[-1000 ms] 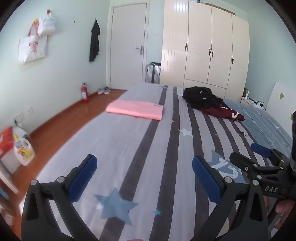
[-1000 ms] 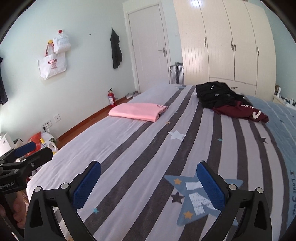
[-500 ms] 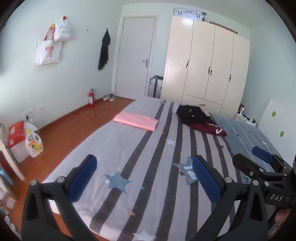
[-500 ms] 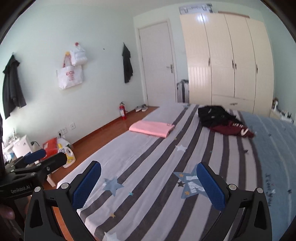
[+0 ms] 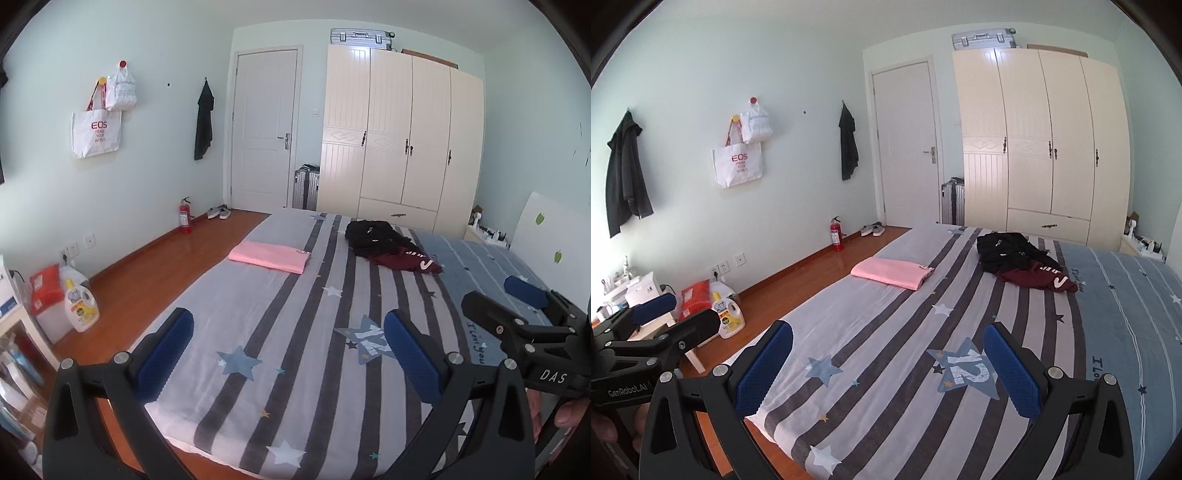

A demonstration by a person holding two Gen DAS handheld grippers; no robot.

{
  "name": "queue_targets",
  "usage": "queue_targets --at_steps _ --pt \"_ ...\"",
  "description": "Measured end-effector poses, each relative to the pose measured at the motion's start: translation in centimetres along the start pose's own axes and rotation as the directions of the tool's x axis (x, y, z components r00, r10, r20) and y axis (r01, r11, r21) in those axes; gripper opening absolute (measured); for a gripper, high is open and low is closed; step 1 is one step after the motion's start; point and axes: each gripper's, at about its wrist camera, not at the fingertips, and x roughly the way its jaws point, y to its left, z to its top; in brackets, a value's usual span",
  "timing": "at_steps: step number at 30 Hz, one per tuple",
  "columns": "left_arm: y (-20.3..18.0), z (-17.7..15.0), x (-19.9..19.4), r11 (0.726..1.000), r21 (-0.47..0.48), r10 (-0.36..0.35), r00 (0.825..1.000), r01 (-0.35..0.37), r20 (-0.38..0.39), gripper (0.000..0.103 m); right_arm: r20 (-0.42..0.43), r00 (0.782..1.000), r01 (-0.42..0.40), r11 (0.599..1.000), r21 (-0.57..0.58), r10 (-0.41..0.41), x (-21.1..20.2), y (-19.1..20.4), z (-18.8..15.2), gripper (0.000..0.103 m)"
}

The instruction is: Fold clothes

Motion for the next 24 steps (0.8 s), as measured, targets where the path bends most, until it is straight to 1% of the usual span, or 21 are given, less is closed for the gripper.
queue_targets --at_steps 10,24 --pt "-0.3 -0.4 1.4 1.000 0.000 -0.011 1.000 0.011 -0.020 0.102 -0.012 1.000 0.014 1.000 0.021 -0.014 1.1 -1.2 -0.5 0.102" --pt "0.1 -0.2 1.2 1.000 -0.006 0.005 1.000 -0.005 -0.013 0.102 -0.012 1.000 0.005 1.000 0.003 -0.005 1.2 -0.6 -0.6 0.102"
